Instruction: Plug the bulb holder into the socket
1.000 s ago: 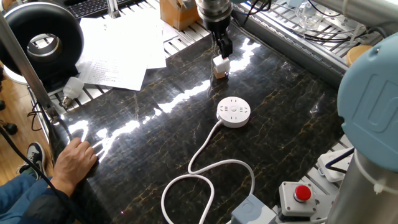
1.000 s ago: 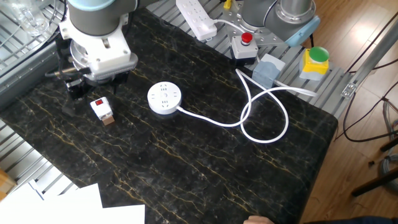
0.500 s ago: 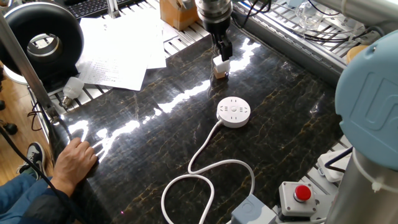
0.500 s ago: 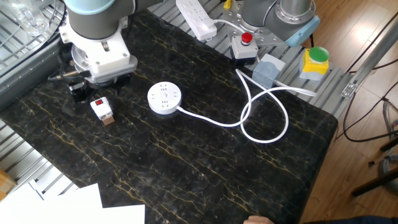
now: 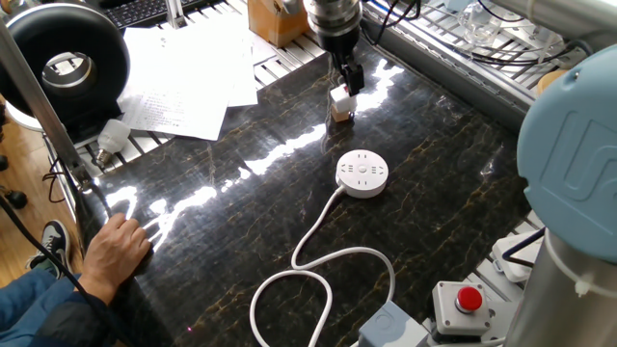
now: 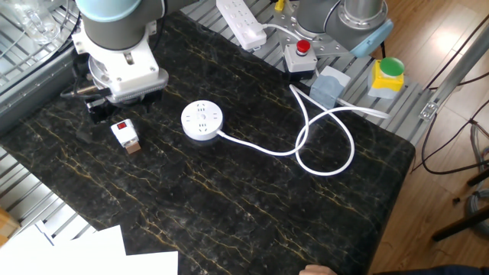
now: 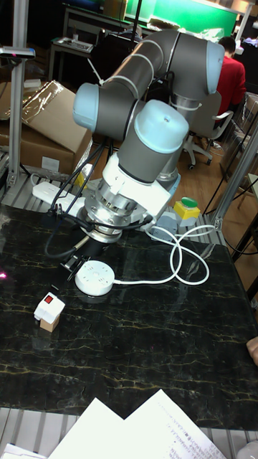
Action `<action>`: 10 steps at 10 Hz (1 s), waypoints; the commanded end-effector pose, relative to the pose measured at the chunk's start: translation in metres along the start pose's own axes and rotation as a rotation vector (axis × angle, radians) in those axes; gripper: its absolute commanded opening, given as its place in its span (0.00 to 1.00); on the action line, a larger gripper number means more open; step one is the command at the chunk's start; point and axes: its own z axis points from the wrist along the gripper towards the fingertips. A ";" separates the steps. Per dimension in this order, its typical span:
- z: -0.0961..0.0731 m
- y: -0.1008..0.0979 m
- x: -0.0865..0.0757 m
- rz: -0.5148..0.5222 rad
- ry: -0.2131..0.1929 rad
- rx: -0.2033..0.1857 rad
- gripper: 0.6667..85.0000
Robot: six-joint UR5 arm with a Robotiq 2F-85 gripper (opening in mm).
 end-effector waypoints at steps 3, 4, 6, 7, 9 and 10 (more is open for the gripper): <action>0.024 -0.010 -0.006 0.001 -0.020 0.012 0.86; 0.027 -0.010 -0.007 0.001 -0.026 0.013 0.86; 0.035 -0.014 -0.008 -0.002 -0.032 0.029 0.86; 0.038 -0.013 -0.009 -0.002 -0.038 0.029 0.86; 0.043 -0.012 -0.009 -0.003 -0.048 0.029 0.86; 0.047 -0.012 -0.010 -0.003 -0.055 0.031 0.87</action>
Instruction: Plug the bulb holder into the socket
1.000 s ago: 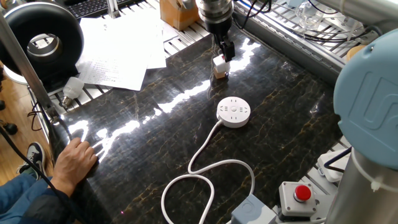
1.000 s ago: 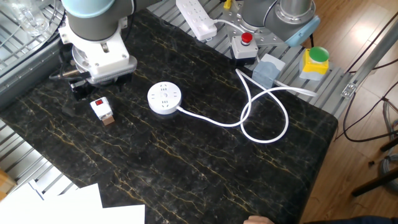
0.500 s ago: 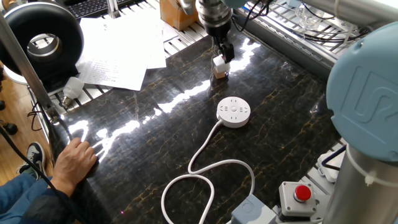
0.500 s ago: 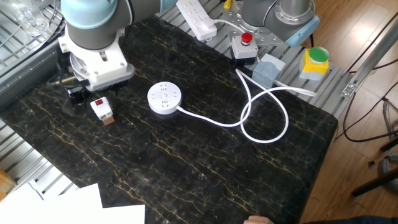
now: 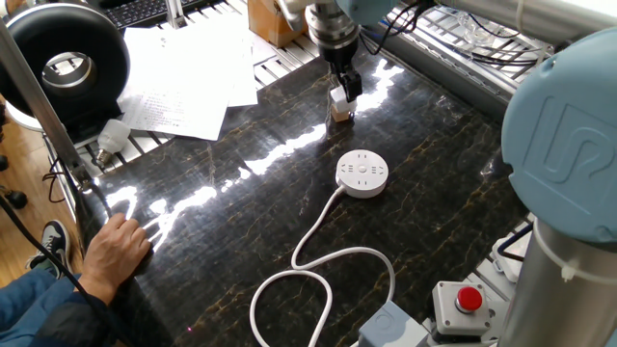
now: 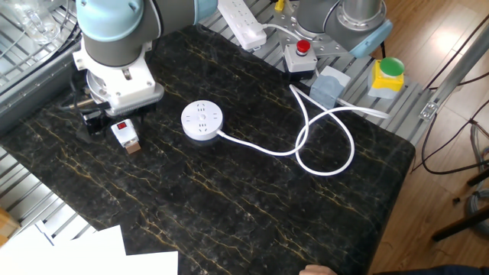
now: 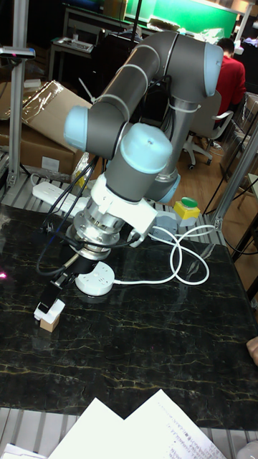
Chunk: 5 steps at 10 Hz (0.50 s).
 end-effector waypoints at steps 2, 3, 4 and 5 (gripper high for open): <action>0.016 0.004 -0.006 0.015 -0.044 -0.003 0.87; 0.019 0.005 -0.006 0.018 -0.048 -0.004 0.87; 0.021 0.007 -0.003 0.021 -0.048 -0.006 0.87; 0.022 0.007 -0.001 0.021 -0.046 -0.005 0.87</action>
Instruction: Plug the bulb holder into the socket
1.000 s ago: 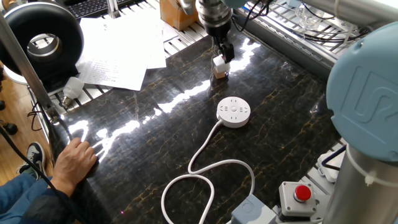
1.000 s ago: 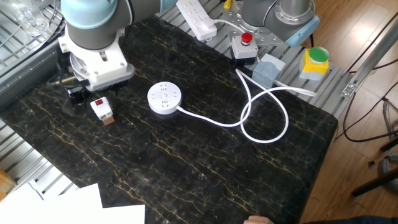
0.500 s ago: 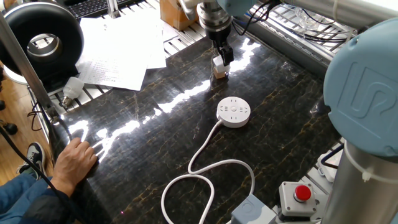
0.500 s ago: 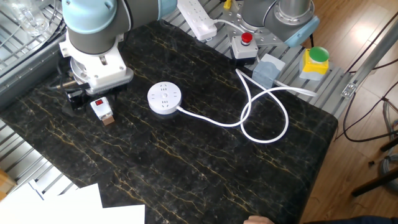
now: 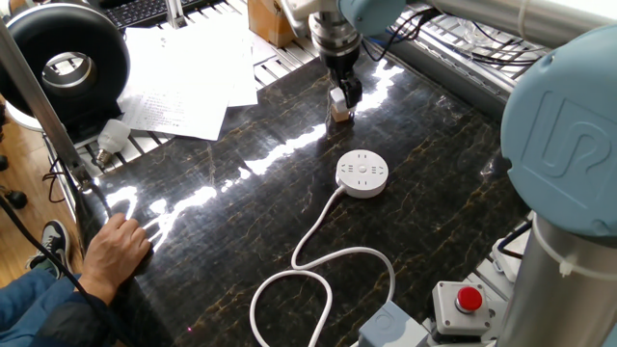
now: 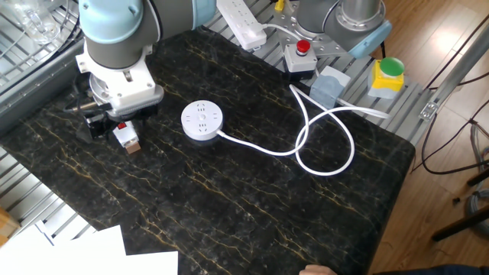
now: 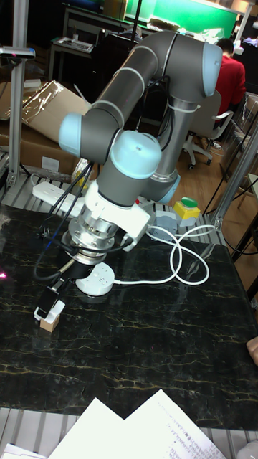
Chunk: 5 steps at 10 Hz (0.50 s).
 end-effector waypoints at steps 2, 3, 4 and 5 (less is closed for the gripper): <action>0.009 0.003 0.004 0.008 -0.017 0.001 0.86; 0.010 0.003 0.004 0.007 -0.019 0.004 0.86; 0.010 0.003 0.003 0.007 -0.021 0.002 0.86; 0.010 0.005 -0.001 0.010 -0.034 -0.007 0.86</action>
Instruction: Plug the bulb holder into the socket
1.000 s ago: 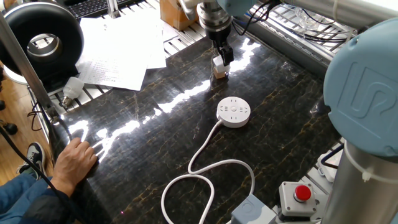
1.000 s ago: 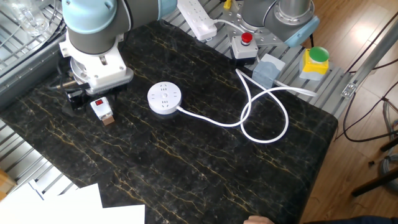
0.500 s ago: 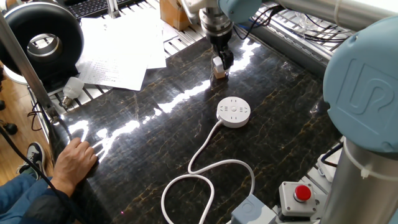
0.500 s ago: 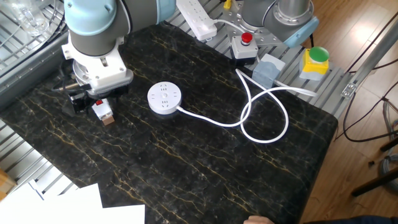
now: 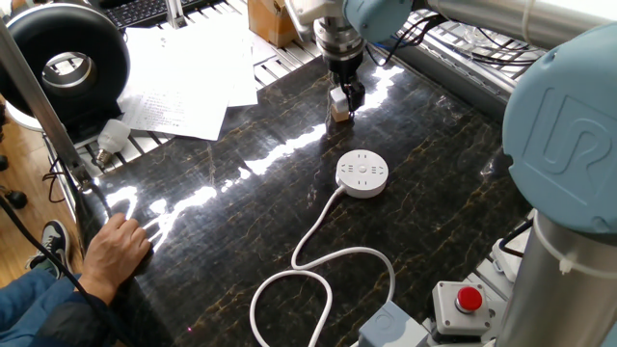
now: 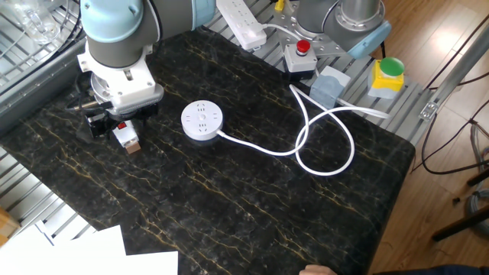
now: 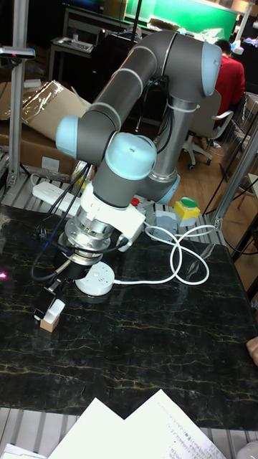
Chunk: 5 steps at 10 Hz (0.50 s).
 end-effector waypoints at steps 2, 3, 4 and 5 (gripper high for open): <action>0.004 0.001 -0.003 0.007 -0.021 0.000 0.86; 0.004 0.000 -0.003 0.008 -0.023 0.002 0.85; 0.005 0.000 -0.003 0.006 -0.026 0.006 0.85; 0.005 0.001 -0.004 0.007 -0.033 0.003 0.84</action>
